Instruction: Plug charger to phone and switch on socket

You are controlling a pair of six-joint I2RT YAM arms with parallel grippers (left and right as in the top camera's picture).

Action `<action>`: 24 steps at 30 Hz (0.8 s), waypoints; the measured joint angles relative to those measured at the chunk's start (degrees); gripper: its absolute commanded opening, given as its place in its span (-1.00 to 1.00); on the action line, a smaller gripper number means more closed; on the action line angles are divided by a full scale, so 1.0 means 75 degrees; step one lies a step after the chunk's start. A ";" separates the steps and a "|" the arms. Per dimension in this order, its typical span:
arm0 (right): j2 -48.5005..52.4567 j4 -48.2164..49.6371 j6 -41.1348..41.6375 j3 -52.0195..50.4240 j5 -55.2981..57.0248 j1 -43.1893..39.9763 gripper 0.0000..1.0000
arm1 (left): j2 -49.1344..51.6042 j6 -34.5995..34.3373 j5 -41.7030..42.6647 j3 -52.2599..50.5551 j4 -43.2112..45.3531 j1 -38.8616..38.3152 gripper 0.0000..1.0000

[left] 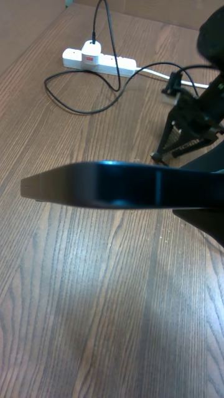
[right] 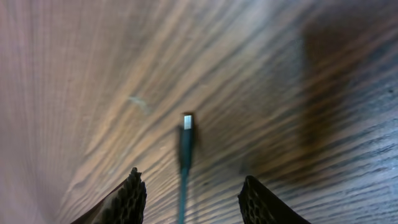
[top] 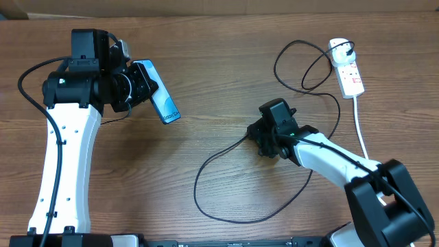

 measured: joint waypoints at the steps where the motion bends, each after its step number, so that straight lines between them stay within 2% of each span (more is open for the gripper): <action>1: 0.0105 0.0082 0.0073 -0.0003 -0.0026 -0.0003 -0.03 | 0.0000 -0.0003 0.0000 0.0000 0.0000 0.0000 -0.92; 5: 0.0379 0.0580 0.0166 0.0015 -0.0227 -0.0003 -0.06 | 0.0000 0.0000 0.0000 0.0000 -0.0026 0.0000 -0.92; 11: 0.0557 0.0845 0.0265 0.0044 -0.0463 -0.0003 -0.24 | 0.0000 0.0000 0.0000 0.0000 -0.0026 0.0000 -0.92; 13: 0.0615 0.0868 0.0283 0.0076 -0.0504 -0.0003 -0.42 | 0.0000 0.0000 0.0000 0.0000 -0.0038 0.0000 -0.92; 24: 0.0664 0.0711 0.0303 0.0117 -0.0323 0.0006 -0.53 | 0.0000 0.0000 0.0000 0.0000 -0.0134 0.0000 -0.92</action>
